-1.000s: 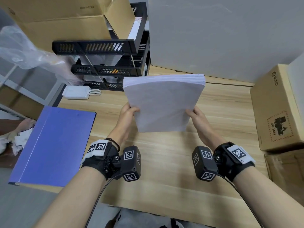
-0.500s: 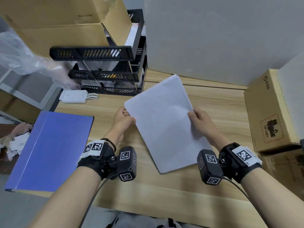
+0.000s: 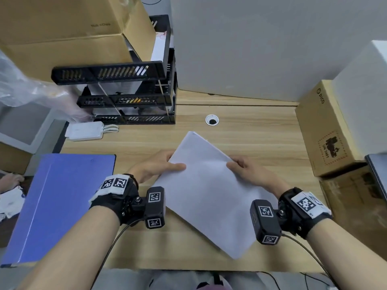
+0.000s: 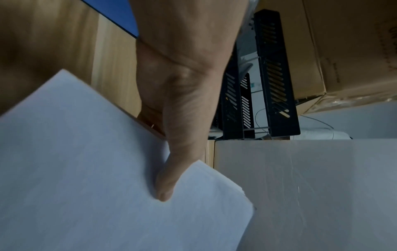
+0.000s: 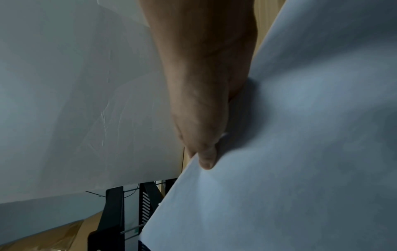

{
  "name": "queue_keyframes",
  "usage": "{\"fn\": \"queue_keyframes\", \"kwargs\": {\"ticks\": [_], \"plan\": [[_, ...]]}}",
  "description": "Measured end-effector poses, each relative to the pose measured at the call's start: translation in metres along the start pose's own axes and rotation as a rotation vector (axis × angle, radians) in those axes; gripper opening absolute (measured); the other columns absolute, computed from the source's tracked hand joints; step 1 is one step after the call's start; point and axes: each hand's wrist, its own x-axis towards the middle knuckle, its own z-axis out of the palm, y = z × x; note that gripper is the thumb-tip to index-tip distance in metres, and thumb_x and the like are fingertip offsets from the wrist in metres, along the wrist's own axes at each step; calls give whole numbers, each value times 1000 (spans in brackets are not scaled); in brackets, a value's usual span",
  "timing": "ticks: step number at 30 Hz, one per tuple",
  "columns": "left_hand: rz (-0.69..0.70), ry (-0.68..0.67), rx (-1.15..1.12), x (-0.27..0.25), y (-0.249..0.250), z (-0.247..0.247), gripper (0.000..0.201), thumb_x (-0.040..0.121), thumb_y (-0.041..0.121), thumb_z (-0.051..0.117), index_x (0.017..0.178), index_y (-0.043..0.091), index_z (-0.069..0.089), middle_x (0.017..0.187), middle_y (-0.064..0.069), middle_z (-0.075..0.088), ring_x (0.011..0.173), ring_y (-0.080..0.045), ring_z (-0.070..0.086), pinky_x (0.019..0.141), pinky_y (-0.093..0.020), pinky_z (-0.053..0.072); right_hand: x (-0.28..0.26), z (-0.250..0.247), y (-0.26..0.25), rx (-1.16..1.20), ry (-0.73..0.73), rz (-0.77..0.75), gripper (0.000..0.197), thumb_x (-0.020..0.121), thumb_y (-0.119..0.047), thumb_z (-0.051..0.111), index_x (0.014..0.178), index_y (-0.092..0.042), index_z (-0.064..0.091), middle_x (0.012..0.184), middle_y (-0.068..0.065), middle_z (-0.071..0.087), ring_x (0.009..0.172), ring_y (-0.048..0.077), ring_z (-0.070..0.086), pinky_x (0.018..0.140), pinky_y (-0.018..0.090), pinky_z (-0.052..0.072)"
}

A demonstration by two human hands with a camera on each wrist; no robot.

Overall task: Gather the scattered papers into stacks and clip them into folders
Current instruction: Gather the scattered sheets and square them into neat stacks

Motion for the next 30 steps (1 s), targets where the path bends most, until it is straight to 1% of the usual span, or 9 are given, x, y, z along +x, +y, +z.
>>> {"fn": "queue_keyframes", "kwargs": {"ticks": [6, 9, 13, 17, 20, 23, 25, 27, 30], "plan": [[9, 11, -70, -13, -17, -12, 22, 91, 15, 66, 113, 19, 64, 102, 2, 76, 90, -18, 73, 69, -25, 56, -13, 22, -8, 179, 84, 143, 25, 96, -31, 57, 86, -8, 62, 70, 2, 42, 61, 12, 42, 51, 18, 34], [31, 65, -101, -20, -22, -31, 27, 91, 16, 66, 117, 16, 64, 107, -2, 75, 94, -24, 73, 73, -30, 57, -17, 24, -9, 254, 71, 196, 16, 91, -27, 66, 92, -12, 65, 62, -8, 57, 55, 7, 55, 50, 14, 42], [42, 157, -155, -23, -29, -55, 30, 90, 19, 67, 119, 11, 63, 106, -8, 74, 87, -24, 74, 70, -31, 57, -27, 22, 10, 331, 191, 272, 17, 85, -30, 73, 92, -16, 67, 83, -3, 71, 69, 6, 65, 62, 16, 48], [57, 219, -299, -15, -32, -57, 63, 66, 36, 85, 120, 13, 62, 116, -12, 71, 99, -31, 71, 84, -44, 56, -30, 23, 26, 538, 300, 309, 25, 87, -27, 70, 111, -18, 65, 101, -4, 74, 82, 5, 70, 68, 18, 52], [100, 217, -404, -4, -26, -44, 47, 84, 23, 72, 128, 14, 58, 120, -12, 69, 108, -35, 66, 92, -52, 52, -23, 18, 29, 675, 294, 293, 23, 90, -24, 65, 113, -18, 64, 108, -2, 74, 93, 12, 71, 77, 26, 54], [139, 230, -426, 5, -13, -25, 37, 95, 14, 59, 132, 16, 54, 121, -6, 69, 105, -27, 69, 80, -39, 58, -7, 9, 33, 749, 389, 323, 28, 91, -21, 65, 118, -14, 63, 114, 3, 72, 97, 20, 70, 84, 36, 54], [162, 227, -411, 13, -2, -15, 36, 97, 13, 56, 133, 14, 52, 121, -3, 69, 104, -22, 69, 75, -30, 58, 6, -1, 34, 714, 496, 324, 27, 91, -17, 65, 118, -11, 63, 116, 8, 70, 93, 21, 68, 79, 35, 53], [184, 258, -402, 22, 13, -10, 38, 96, 14, 57, 134, 10, 52, 124, -5, 67, 106, -21, 68, 80, -31, 59, 16, -16, 29, 698, 565, 274, 23, 91, -16, 64, 113, -13, 64, 116, 8, 70, 93, 20, 67, 76, 33, 52], [239, 358, -433, 36, 33, -16, 37, 94, 13, 62, 129, 13, 52, 127, -5, 65, 111, -20, 65, 92, -35, 54, 27, -44, 16, 711, 596, 141, 18, 89, -15, 64, 107, -19, 65, 115, 3, 70, 104, 21, 65, 89, 36, 52]]}}
